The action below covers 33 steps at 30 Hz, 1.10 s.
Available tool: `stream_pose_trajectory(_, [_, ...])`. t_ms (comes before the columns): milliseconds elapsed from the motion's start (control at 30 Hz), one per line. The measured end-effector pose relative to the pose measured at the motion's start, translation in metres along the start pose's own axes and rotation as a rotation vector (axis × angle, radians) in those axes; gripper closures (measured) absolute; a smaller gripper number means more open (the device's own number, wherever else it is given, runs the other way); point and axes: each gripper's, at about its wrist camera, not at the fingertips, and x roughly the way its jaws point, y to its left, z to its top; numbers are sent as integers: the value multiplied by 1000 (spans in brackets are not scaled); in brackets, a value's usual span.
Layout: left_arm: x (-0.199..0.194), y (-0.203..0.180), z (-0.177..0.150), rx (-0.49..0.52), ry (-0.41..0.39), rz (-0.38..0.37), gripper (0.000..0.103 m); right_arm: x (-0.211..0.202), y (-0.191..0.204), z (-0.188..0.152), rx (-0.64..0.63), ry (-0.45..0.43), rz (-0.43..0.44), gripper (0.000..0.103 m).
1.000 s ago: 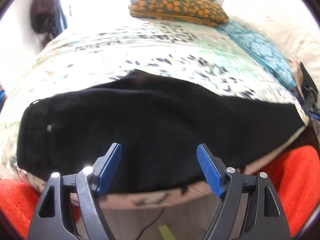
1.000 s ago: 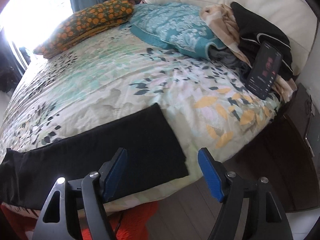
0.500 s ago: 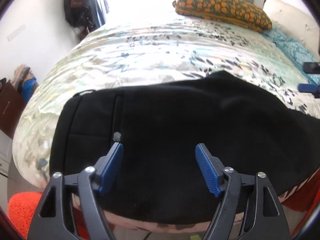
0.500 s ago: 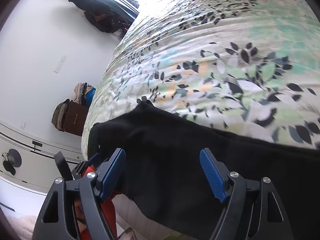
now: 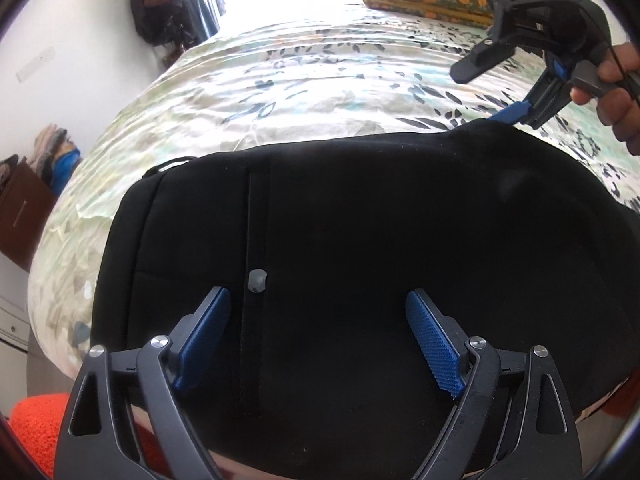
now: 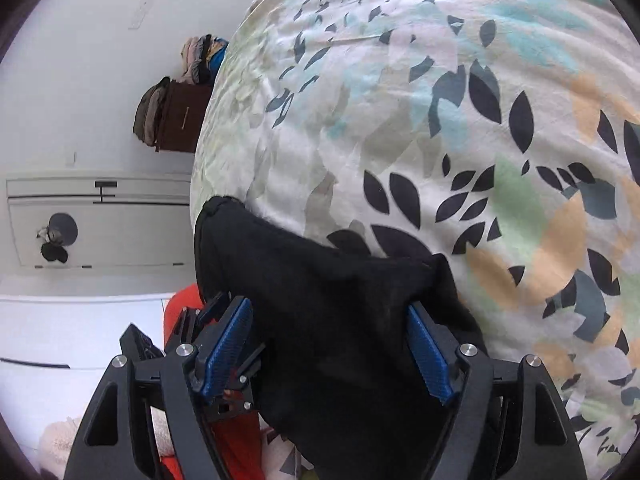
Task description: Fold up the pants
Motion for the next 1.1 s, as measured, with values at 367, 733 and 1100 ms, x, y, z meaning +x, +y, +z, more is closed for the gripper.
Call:
stream_pose_trajectory(367, [-46,-20,7,25,-171,-138,13,-88,9,-66,-42,-339,-287,27])
stream_pose_trajectory(733, [-2,-84,4,146,-8,-163,11,-110,-84,-283,175,-488,-504,26])
stream_pose_trajectory(1100, [1,-139,73,207,-52,-276,9,-151,-77,-330,165,-751,-681,20])
